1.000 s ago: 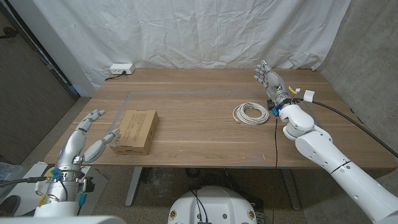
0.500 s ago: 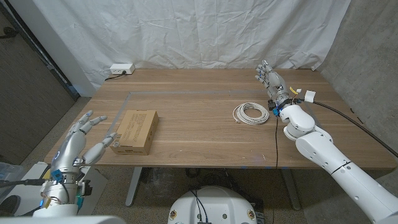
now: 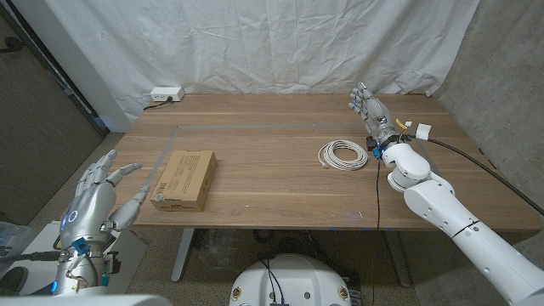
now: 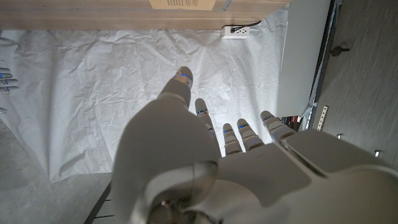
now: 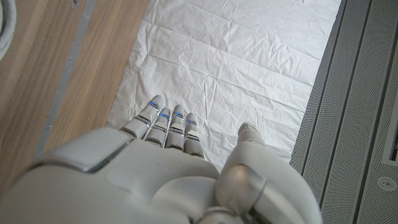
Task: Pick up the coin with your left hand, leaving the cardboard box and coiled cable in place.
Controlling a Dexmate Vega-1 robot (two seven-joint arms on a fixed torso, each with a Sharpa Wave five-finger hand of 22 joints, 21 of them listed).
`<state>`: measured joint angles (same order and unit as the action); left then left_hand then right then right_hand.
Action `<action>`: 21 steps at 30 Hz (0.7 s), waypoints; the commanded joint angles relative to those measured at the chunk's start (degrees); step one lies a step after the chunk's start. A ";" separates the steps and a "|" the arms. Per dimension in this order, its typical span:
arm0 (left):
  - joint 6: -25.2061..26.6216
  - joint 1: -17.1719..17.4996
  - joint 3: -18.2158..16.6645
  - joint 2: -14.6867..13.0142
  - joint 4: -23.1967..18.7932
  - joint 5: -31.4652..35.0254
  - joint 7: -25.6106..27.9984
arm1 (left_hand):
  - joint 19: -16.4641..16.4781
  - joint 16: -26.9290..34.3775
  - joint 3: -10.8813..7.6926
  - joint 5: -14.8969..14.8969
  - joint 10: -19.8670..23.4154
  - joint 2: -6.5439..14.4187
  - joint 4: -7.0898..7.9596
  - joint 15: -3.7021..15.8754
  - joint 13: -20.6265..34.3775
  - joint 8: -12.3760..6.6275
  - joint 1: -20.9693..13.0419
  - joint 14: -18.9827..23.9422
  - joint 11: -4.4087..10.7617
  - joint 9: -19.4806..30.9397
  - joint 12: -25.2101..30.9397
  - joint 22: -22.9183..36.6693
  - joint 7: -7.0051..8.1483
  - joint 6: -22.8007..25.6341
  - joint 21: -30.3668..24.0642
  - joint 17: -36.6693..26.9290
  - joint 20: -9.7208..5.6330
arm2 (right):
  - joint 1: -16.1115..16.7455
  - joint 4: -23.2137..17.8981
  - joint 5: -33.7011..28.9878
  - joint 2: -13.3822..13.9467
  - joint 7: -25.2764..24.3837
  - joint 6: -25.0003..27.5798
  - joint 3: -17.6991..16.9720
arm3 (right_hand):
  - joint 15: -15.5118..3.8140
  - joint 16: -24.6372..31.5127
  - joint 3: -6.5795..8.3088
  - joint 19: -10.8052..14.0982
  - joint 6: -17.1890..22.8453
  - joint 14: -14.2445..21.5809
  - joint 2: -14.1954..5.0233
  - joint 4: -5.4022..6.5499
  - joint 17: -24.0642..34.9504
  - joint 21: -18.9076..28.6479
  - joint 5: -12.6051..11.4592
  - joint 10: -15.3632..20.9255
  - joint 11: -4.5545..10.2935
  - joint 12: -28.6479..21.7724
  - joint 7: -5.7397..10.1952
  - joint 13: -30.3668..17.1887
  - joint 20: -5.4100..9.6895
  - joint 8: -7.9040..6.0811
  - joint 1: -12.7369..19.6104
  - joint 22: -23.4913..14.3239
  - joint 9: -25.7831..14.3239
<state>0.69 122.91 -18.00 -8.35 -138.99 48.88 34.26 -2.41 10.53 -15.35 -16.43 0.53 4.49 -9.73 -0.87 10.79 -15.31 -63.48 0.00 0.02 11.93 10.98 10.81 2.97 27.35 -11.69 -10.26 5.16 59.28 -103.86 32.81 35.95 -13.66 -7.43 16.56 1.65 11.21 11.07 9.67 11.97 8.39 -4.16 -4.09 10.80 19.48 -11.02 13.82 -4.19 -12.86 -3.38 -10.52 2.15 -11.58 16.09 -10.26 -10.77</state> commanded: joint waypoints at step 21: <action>25.19 1.64 10.59 -6.93 0.21 24.83 4.64 | -0.22 -0.04 -1.91 3.34 -1.92 1.35 0.36 2.51 0.22 1.06 -4.88 -1.56 3.14 1.12 0.39 0.15 1.90 -1.95 -0.54 -0.13 -0.01 | -2.06 3.06 1.19 -0.51 2.23 -0.50 0.57 | 0.13 -0.09 -0.10 0.89 0.60 0.12 0.03 -0.40 0.20 -0.52 0.25 0.48 -0.01 0.23 0.08 -0.16 1.36 0.20 -0.31 -0.20 -0.14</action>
<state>17.18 124.79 -11.56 -11.88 -140.50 66.16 38.30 -2.79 10.53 -16.92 -13.53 -1.48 5.75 -9.41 0.89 10.79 -14.41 -67.58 -1.45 2.07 12.94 10.98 10.80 4.31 25.39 -11.70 -10.26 5.53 57.91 -101.99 33.54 35.70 -12.38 -7.28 16.93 1.65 11.21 10.82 10.20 11.97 8.39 -4.16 -4.33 10.79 19.07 -10.79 13.82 -4.20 -12.86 -3.38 -10.52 2.26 -11.59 16.09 -10.26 -10.77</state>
